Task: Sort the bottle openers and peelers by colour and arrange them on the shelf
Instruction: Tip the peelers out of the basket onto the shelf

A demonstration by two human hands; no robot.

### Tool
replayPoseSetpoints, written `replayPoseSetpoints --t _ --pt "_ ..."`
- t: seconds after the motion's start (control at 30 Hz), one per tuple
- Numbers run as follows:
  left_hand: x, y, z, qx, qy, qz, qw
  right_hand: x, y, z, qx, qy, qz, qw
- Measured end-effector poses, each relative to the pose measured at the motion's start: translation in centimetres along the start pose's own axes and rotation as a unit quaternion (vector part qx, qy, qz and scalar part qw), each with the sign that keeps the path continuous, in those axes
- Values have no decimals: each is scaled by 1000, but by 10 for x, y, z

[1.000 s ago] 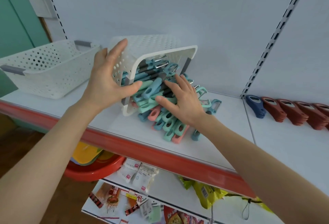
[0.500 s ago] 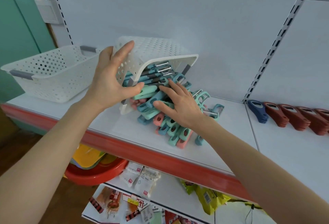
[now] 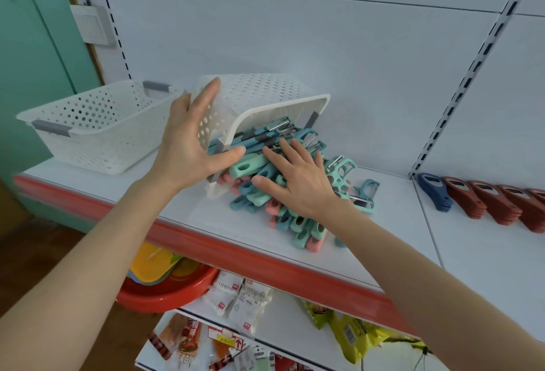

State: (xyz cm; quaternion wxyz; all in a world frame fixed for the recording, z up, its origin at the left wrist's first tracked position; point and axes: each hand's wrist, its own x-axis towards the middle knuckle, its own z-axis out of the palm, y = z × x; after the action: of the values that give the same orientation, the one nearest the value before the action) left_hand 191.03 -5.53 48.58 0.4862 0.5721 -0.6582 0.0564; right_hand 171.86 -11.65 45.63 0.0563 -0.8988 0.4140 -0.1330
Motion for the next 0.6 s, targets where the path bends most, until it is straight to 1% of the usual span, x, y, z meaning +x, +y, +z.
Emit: replayPoseSetpoints --t 0.13,0.23,0.37,0.6 --pt "-4 -5 9 -13 67 23 997 -5 3 0 8 11 3 1000" --pt "0 -3 10 -12 93 41 995 -11 9 -1 13 20 15 1000" --pt "10 -1 8 -10 97 77 992 -10 11 -5 40 36 31 998" --pt "22 -3 5 3 89 125 988 8 5 -9 43 39 4 998"
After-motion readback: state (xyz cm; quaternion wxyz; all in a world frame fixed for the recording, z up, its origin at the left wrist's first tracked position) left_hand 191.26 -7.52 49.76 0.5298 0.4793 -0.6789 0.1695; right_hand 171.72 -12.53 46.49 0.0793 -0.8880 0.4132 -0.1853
